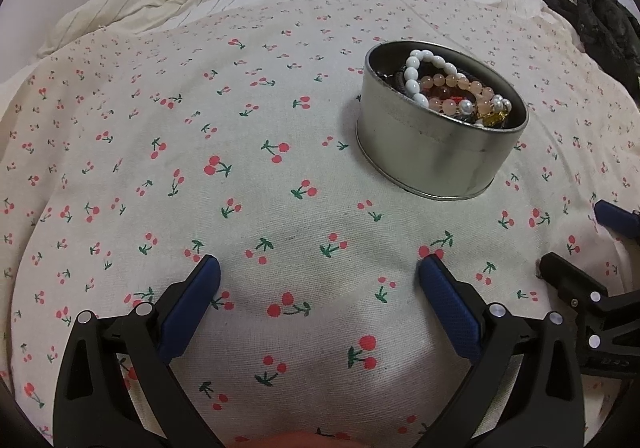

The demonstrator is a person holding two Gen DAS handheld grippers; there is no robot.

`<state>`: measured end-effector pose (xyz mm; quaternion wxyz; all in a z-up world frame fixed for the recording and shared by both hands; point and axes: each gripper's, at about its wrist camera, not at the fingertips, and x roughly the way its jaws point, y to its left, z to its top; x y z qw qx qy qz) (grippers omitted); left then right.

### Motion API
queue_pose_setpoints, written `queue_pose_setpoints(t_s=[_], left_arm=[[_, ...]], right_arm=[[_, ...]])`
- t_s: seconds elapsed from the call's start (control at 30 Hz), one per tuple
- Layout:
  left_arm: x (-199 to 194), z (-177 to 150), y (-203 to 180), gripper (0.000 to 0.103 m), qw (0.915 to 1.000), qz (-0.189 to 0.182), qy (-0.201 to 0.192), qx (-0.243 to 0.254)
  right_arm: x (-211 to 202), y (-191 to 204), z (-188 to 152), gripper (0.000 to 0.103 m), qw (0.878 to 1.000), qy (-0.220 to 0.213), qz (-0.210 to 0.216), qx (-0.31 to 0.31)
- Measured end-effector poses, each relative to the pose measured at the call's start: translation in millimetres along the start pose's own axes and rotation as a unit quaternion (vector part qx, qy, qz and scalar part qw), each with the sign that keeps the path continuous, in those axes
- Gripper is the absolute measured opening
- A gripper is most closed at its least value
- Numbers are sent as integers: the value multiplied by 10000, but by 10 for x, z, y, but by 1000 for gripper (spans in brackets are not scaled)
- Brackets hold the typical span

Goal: Organize jewelry

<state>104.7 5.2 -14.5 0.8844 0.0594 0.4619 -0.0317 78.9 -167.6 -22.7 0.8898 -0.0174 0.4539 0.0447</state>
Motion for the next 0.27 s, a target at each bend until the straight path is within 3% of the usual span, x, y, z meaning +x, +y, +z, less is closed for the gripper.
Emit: queue_pose_setpoints(t_s=[0.27], left_arm=[[2,1,2,97,10000,5,10,-4]], right_arm=[[0,0,3,96,10000,-3,5,3]])
